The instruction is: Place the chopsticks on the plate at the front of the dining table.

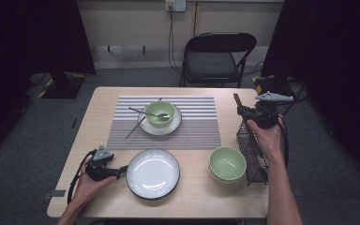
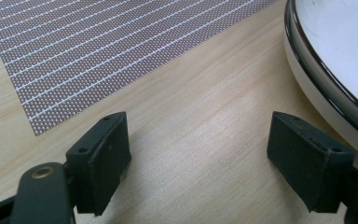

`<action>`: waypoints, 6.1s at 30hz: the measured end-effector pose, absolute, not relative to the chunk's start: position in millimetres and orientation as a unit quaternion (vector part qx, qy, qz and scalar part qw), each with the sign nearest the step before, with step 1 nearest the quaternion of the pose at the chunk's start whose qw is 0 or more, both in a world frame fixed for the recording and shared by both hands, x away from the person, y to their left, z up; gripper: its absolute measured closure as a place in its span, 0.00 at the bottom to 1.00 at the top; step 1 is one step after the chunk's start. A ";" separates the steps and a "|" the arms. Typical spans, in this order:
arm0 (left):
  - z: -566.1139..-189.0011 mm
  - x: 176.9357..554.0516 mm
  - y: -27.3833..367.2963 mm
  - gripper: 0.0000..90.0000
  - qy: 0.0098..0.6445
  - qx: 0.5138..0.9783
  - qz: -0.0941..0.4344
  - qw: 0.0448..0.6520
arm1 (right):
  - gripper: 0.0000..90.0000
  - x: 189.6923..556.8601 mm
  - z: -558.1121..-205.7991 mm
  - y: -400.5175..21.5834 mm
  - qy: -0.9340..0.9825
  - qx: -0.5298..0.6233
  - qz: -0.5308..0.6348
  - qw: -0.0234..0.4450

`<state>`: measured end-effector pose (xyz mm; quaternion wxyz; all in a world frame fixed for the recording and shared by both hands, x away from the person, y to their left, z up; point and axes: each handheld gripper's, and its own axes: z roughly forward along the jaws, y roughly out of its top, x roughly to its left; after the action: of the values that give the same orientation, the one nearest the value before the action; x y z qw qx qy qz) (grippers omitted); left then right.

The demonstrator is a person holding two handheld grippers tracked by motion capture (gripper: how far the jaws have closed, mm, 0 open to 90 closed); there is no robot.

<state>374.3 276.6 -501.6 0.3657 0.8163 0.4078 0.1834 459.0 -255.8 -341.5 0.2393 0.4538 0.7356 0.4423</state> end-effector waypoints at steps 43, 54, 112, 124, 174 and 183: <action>-501.5 374.4 276.7 0.23 0.408 0.817 0.183 0.366 | 0.94 453.9 -331.1 -269.6 0.714 0.458 0.468 0.248; -501.5 375.1 276.6 0.22 0.406 0.818 0.179 0.367 | 0.94 453.0 -315.6 -267.1 0.707 0.445 0.485 0.260; -486.0 374.5 291.5 0.31 0.429 0.801 0.176 0.379 | 0.94 456.8 -279.7 -209.7 0.704 0.392 0.533 0.257; -469.9 370.5 285.9 0.34 0.413 0.798 0.174 0.402 | 0.94 450.2 -284.2 -186.3 0.711 0.372 0.552 0.226; -397.8 393.3 172.3 0.51 0.291 0.791 0.114 0.525 | 0.94 429.9 -293.7 -94.5 0.734 0.301 0.590 0.151; -383.6 396.3 152.3 0.53 0.277 0.781 0.101 0.551 | 0.94 425.8 -300.3 -79.4 0.737 0.291 0.594 0.138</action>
<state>396.3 152.3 -383.6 0.5505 0.7810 0.2772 0.1008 425.8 -79.4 -300.3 0.1376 0.2910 0.7372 0.5941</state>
